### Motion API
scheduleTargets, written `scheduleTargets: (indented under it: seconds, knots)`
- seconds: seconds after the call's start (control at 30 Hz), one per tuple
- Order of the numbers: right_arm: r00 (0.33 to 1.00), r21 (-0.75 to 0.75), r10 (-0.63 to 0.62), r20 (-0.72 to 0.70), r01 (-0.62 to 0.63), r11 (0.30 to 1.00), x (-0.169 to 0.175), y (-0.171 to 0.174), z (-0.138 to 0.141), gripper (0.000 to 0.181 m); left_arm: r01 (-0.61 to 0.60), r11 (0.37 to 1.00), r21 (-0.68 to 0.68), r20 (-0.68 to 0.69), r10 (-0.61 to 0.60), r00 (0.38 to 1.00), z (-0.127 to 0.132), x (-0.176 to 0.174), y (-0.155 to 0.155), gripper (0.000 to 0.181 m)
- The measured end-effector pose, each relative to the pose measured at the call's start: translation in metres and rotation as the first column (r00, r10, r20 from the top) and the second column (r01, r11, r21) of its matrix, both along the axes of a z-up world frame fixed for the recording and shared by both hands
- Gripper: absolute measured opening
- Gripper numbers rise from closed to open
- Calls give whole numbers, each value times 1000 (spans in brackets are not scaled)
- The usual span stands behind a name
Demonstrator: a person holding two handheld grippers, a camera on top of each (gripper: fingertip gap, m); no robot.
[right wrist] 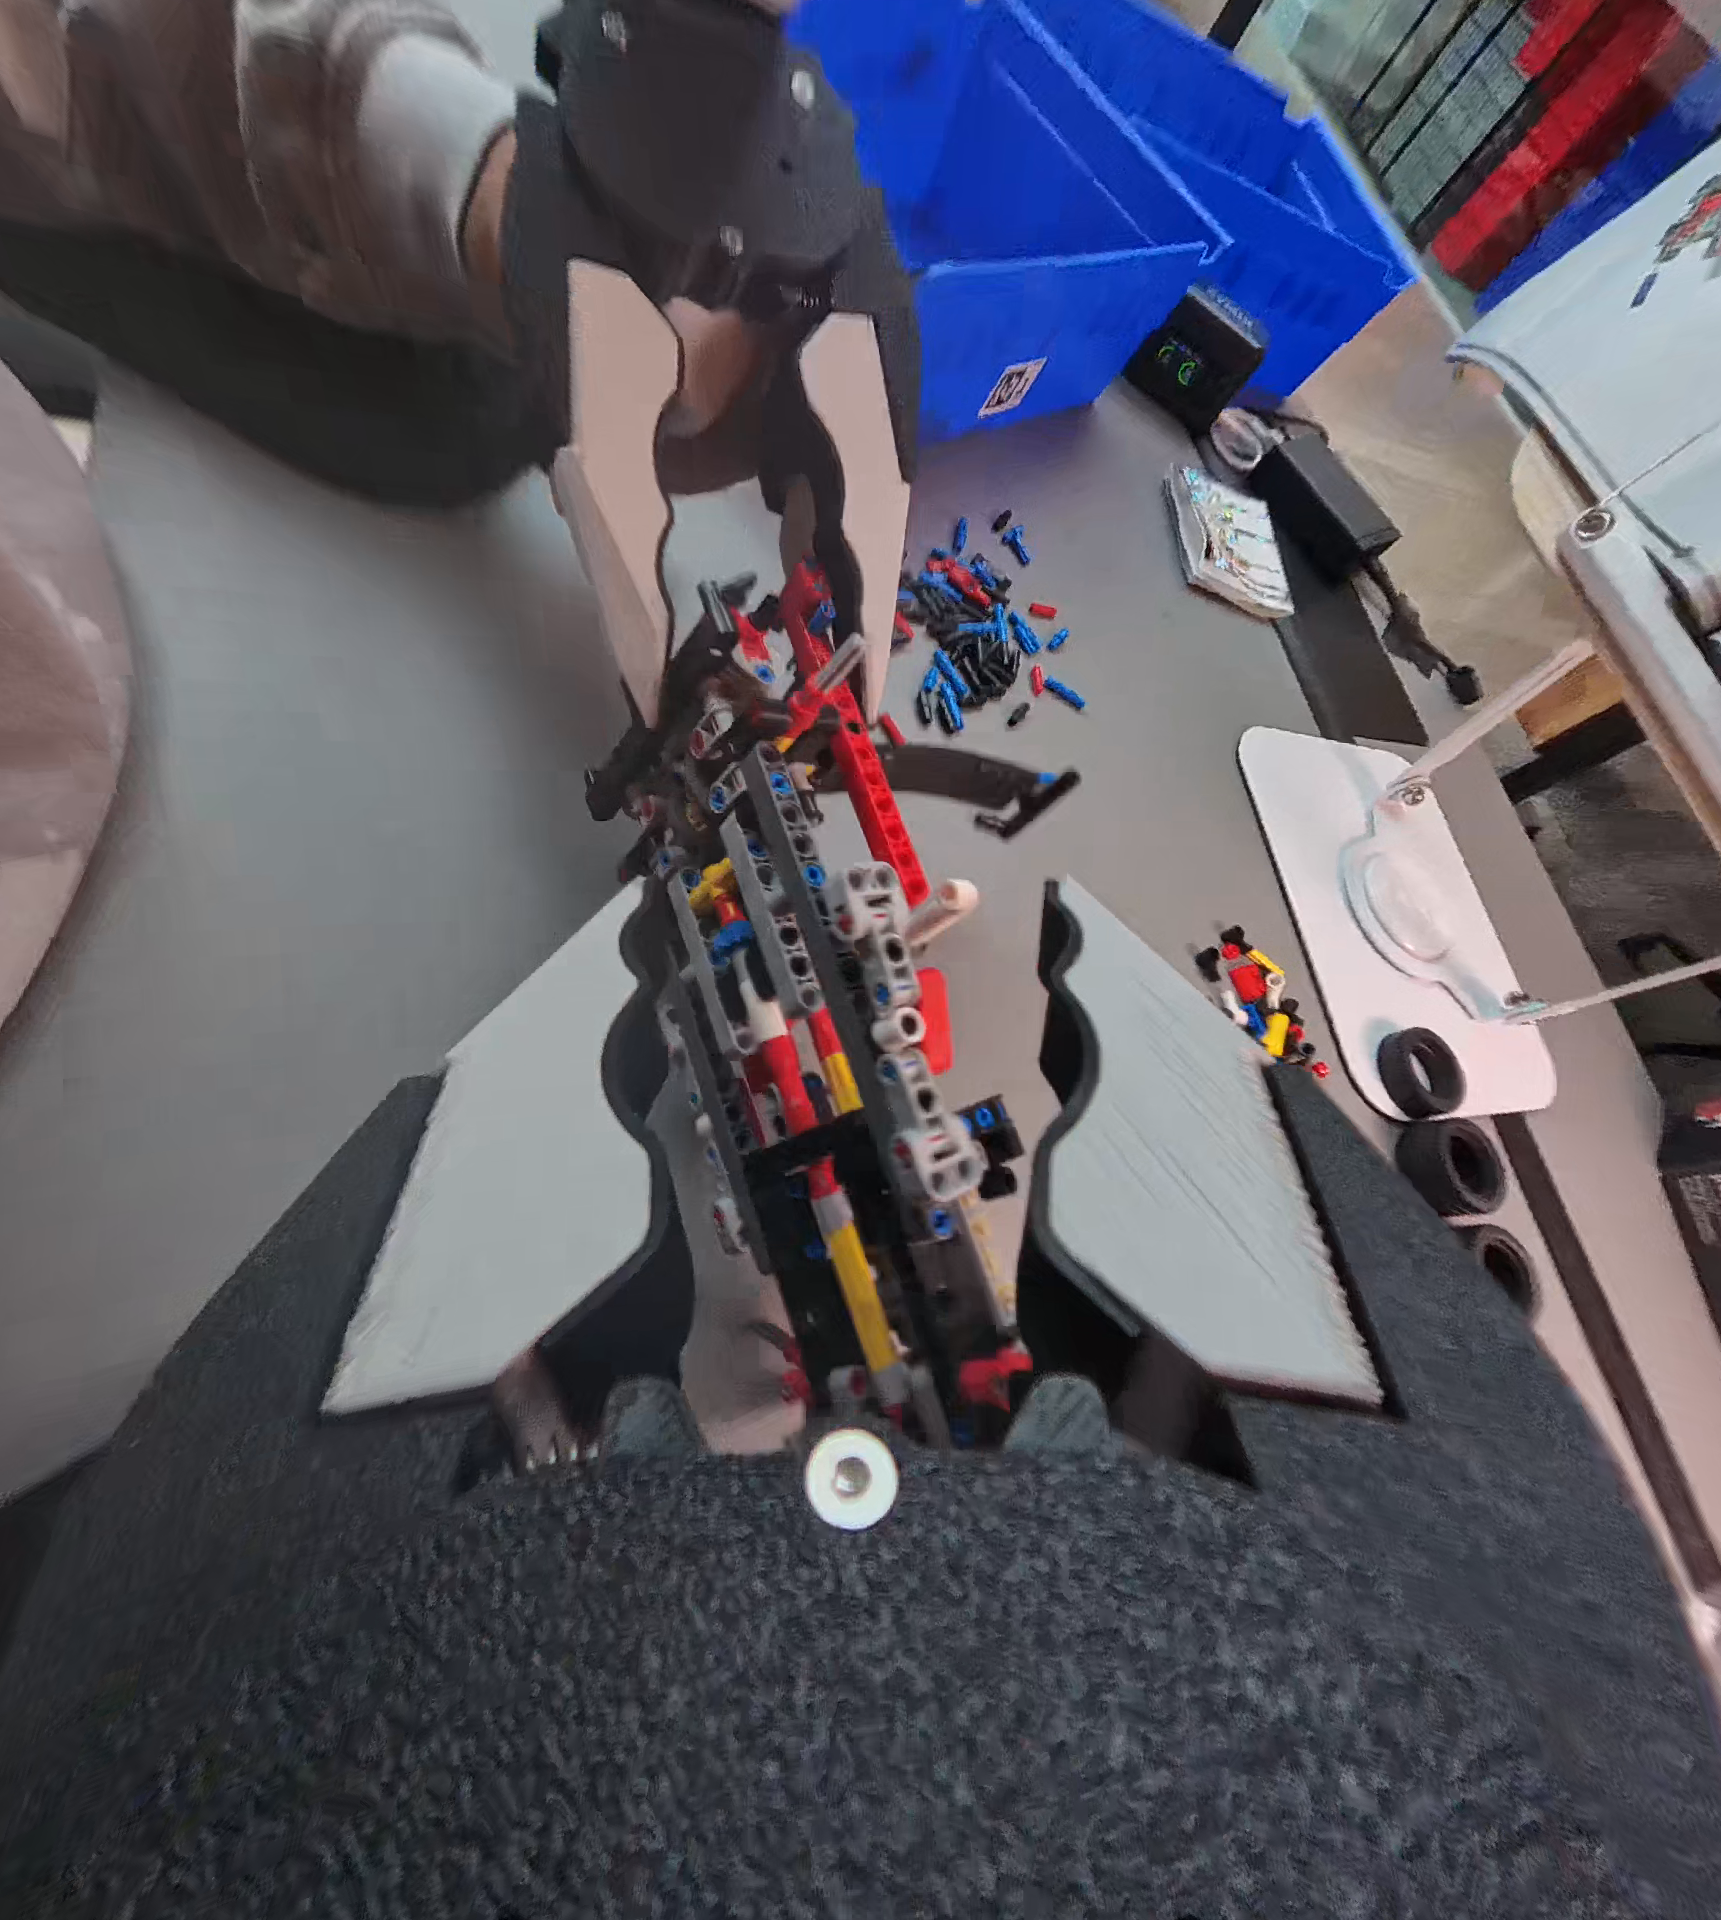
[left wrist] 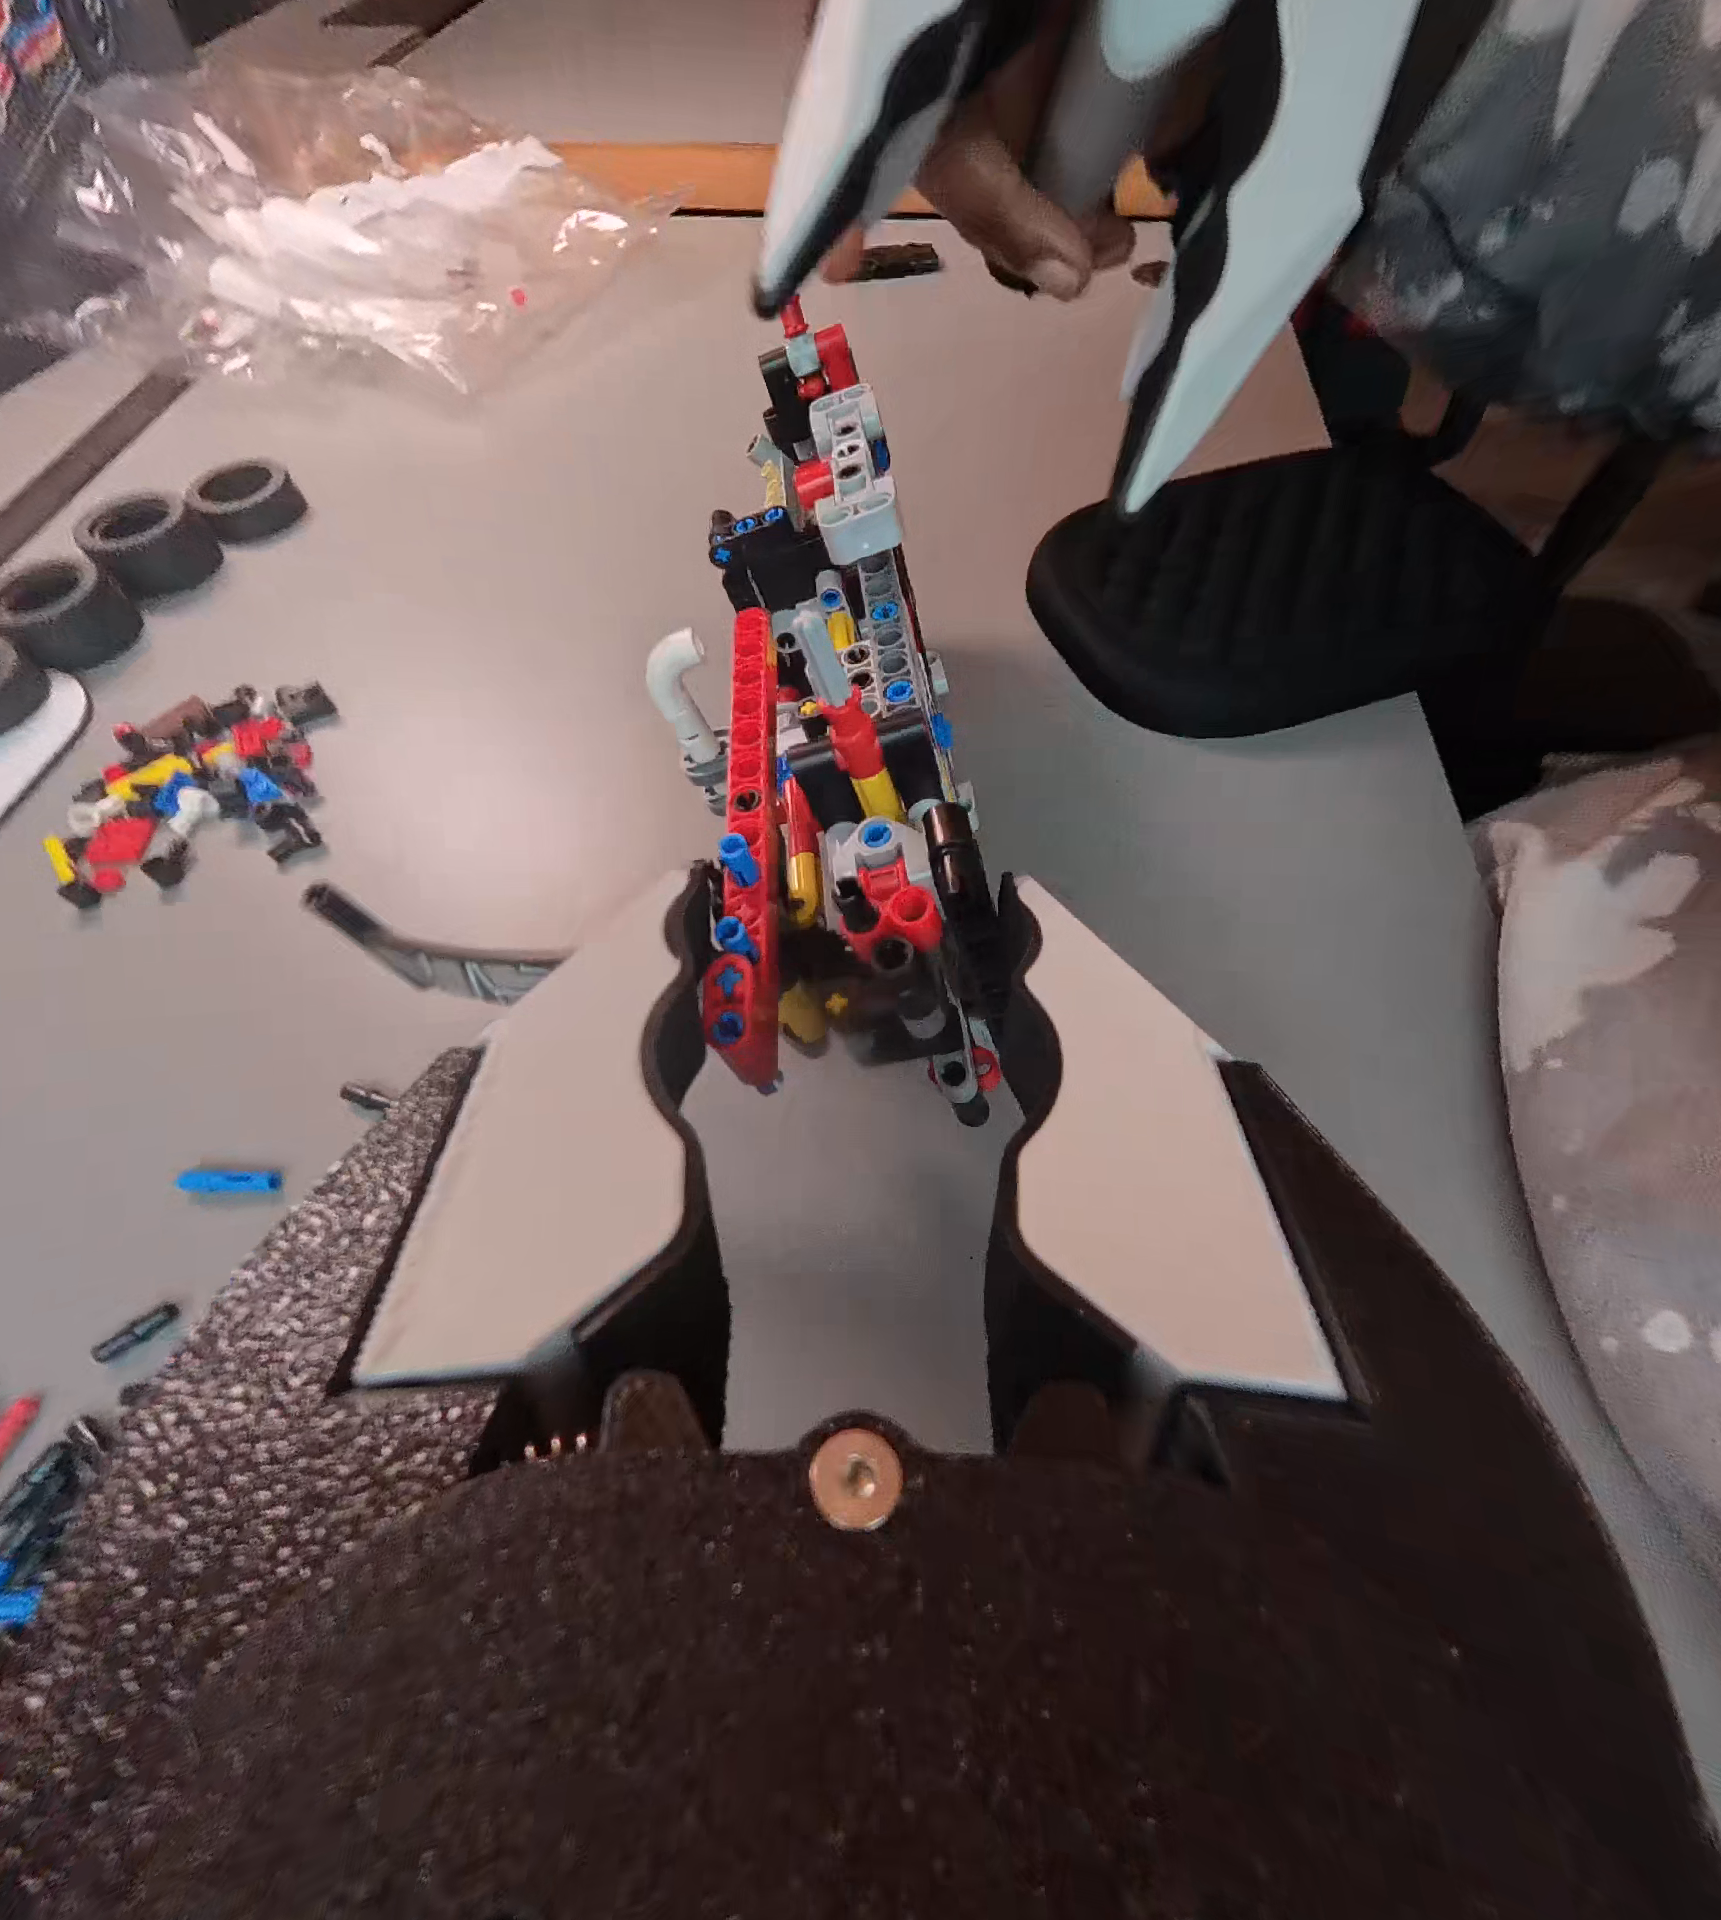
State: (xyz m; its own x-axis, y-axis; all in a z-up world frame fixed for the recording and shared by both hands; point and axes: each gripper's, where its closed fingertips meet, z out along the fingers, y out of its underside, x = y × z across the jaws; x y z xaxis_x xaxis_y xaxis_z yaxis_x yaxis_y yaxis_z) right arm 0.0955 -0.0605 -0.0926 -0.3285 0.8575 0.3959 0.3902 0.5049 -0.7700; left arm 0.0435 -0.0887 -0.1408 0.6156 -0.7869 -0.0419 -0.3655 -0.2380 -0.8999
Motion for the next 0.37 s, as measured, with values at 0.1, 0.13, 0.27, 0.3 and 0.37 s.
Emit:
scheduleTargets:
  seconds: [0.1, 0.13, 0.27, 0.3, 0.37]
  knots:
    - [971, 67, 30, 239, -48, 997, 9, -1, -22, 75, 69, 992, 103, -115, -57, 992, 3, 10, -6, 54]
    - [950, 74, 39, 310, -64, 995, 12, -3, -34, 68, 82, 988, 128, -139, -64, 988, 3, 13, -7, 54]
    - [921, 230, -39, 387, -56, 972, 12, 5, -59, 33, 106, 976, 189, -184, -71, 980, 3, 15, -13, 56]
    - [921, 215, -45, 386, -42, 976, 12, 1, -58, 30, 104, 976, 193, -182, -69, 981, 3, 14, -13, 57]
    - [922, 204, -61, 383, -20, 979, 13, -3, -59, 23, 118, 974, 195, -165, -86, 983, 7, 13, -18, 58]
